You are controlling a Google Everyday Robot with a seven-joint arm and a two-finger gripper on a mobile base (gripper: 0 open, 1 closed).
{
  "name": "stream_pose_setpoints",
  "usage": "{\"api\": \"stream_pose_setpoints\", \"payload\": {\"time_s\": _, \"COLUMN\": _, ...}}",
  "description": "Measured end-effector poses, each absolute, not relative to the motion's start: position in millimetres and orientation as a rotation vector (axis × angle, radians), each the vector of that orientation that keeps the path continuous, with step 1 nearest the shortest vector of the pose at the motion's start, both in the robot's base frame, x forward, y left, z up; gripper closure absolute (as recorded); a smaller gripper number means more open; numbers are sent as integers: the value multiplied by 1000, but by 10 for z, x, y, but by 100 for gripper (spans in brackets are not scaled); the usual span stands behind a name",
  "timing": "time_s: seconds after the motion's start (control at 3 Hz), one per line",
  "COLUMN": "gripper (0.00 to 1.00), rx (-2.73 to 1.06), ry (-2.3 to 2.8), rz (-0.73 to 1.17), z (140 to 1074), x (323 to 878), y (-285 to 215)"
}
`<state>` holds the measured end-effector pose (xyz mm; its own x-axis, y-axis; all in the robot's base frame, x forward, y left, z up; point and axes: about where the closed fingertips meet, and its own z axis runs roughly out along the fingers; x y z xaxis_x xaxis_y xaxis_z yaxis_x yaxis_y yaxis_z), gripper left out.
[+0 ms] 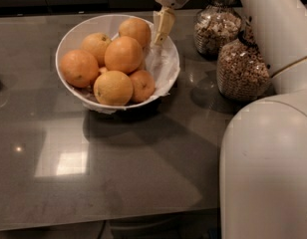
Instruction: Pick orange from white bowl
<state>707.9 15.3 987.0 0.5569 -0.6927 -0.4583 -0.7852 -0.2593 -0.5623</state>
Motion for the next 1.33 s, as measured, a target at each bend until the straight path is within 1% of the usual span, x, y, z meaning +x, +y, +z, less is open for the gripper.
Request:
{"api": "stream_pose_setpoints", "payload": {"time_s": 0.33, "gripper": 0, "rx": -2013, "ry": 1185, "rz": 160, "z": 9789, "x": 7056, "y": 184}}
{"api": "stream_pose_setpoints", "payload": {"time_s": 0.67, "gripper": 6, "rx": -2019, "ry": 1188, "rz": 184, "z": 9643, "x": 6956, "y": 254}}
{"api": "stream_pose_setpoints", "payload": {"time_s": 1.0, "gripper": 7, "rx": -2020, "ry": 1192, "rz": 176, "z": 9632, "x": 6913, "y": 253}}
{"api": "stream_pose_setpoints", "payload": {"time_s": 1.33, "gripper": 18, "rx": -2032, "ry": 1187, "rz": 157, "z": 9622, "x": 6897, "y": 258}}
